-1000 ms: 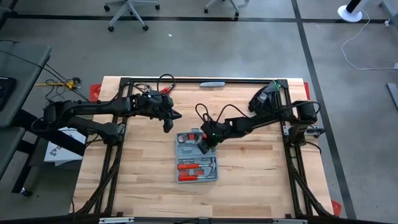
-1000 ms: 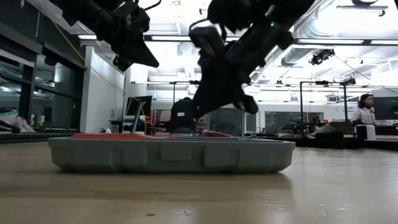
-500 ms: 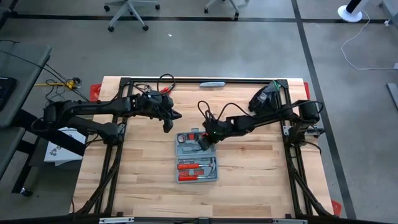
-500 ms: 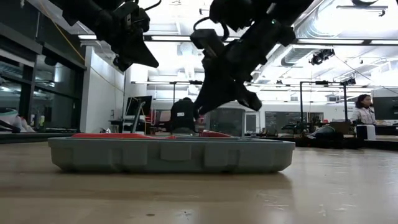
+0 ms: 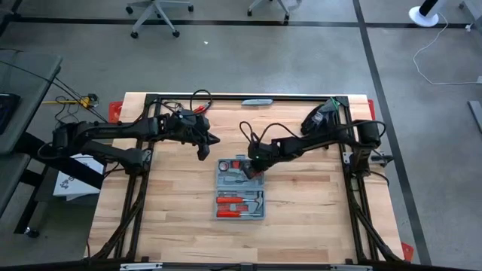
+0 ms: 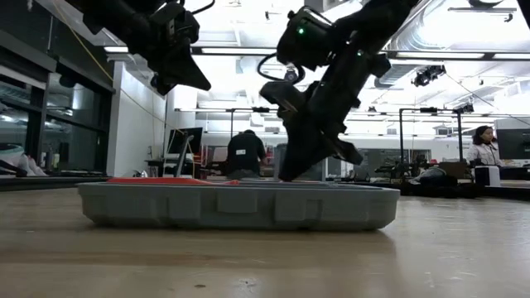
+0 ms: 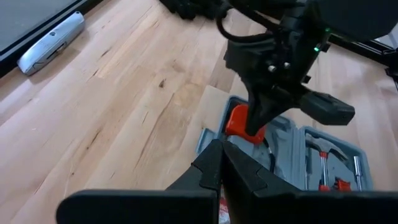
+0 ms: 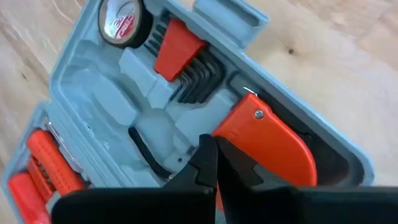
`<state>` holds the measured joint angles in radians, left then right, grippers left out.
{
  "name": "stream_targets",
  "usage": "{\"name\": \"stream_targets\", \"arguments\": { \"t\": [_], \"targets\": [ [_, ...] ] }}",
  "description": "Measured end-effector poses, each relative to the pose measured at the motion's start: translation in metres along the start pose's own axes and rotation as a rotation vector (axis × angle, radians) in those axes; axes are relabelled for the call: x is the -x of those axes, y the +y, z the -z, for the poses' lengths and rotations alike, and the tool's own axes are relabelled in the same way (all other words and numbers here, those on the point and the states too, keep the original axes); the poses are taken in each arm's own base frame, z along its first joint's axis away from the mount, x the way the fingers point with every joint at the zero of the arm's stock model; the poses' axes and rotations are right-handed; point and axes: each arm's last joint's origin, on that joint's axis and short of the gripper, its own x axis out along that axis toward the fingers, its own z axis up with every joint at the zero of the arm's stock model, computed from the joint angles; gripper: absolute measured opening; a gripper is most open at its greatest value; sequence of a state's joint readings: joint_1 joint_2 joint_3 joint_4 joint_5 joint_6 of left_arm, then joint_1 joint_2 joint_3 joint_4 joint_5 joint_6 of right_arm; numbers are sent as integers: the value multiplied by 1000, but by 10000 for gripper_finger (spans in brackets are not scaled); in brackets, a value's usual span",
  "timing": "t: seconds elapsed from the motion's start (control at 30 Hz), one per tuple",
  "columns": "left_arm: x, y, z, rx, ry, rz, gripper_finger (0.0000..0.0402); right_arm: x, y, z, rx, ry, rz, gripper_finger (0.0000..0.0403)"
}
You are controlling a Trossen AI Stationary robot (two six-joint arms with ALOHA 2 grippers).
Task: Prefit tool cases
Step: Put the orange tape measure into the gray tool case, then put the orange pliers into the gray tool case
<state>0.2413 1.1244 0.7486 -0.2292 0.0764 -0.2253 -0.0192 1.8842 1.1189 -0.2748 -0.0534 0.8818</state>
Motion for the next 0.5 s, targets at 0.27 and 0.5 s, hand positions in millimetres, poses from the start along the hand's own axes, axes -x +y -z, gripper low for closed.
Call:
{"name": "stream_targets", "arguments": {
  "t": [0.27,0.5],
  "targets": [
    [7,-3,-2,5,-12,81,0,28,35,-19,65,-242,-329,0],
    [41,-9,-11,-14,-141,161,0,10,24,-2,-38,-349,-653,0]
  ]
}}
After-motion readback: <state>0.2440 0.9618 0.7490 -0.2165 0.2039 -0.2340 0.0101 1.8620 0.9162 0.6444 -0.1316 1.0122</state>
